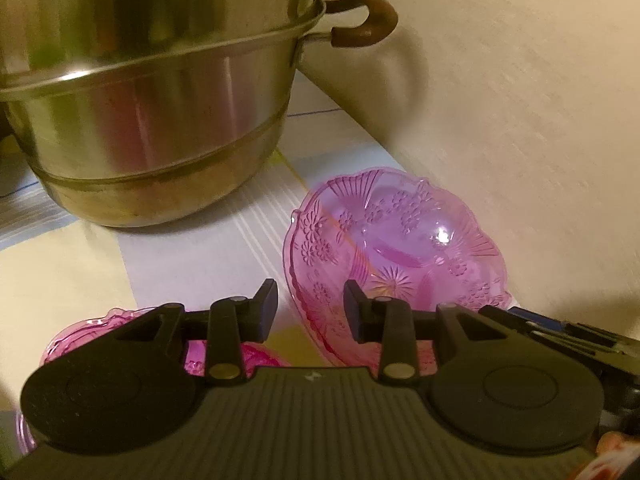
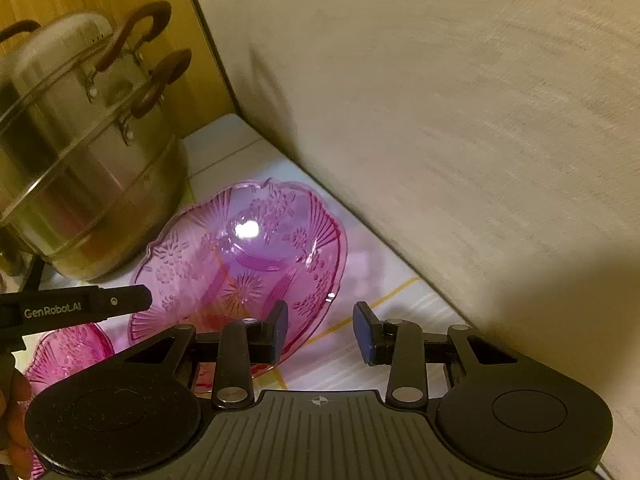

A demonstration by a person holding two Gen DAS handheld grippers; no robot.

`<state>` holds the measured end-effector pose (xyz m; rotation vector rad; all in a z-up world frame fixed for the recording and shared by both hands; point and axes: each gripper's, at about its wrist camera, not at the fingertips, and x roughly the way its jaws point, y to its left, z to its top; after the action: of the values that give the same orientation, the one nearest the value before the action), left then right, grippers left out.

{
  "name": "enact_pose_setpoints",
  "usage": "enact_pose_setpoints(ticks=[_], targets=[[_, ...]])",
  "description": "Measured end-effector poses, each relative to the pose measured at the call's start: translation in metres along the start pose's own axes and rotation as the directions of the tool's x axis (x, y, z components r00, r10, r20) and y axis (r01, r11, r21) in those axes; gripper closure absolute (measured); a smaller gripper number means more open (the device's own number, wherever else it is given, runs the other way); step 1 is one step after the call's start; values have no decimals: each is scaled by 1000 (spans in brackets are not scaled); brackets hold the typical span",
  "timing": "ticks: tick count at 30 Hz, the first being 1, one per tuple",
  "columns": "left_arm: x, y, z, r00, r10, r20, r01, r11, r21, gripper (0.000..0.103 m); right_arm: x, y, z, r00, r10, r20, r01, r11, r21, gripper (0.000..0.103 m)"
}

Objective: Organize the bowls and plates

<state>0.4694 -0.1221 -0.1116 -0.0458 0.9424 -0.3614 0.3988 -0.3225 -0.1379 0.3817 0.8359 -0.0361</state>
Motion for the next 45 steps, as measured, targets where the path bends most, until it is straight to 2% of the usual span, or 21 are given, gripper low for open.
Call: enact_pose_setpoints(ticks=[4, 5, 6, 9, 18, 26, 35, 40, 45], targets=[[4, 2, 2, 1000, -5, -10, 5, 1000, 2, 74, 6, 2, 0, 1000, 9, -10, -9, 1000, 10, 66], [5, 2, 2, 1000, -3, -15, 3, 1000, 2, 76, 6, 2, 0, 1000, 9, -10, -9, 1000, 10, 69], [6, 3, 3, 1000, -3, -23, 3, 1000, 2, 78, 7, 3, 1, 1000, 9, -9, -9, 1000, 10, 77], [9, 3, 4, 999, -12, -48, 12, 1000, -12, 82, 7, 3, 1, 1000, 6, -7, -6, 1000, 9, 85], [10, 4, 4, 998, -3, -67, 0, 999, -48, 93, 7, 3, 1, 1000, 7, -8, -7, 999, 34, 87], [-3, -1, 5, 999, -8, -44, 6, 999, -46, 94, -1, 0, 5, 1000, 6, 4, -7, 999, 36, 88], [-46, -1, -7, 1000, -24, -10, 23, 997, -72, 93, -42, 5, 4, 999, 38, 32, -38, 999, -1, 88], [-86, 0, -20, 1000, -14, 19, 15, 996, -85, 93, -79, 17, -1, 996, 62, 62, -59, 997, -48, 88], [-132, 5, -46, 999, -10, 53, 15, 995, -100, 93, -121, 31, -21, 994, 82, 76, -75, 992, -99, 88]])
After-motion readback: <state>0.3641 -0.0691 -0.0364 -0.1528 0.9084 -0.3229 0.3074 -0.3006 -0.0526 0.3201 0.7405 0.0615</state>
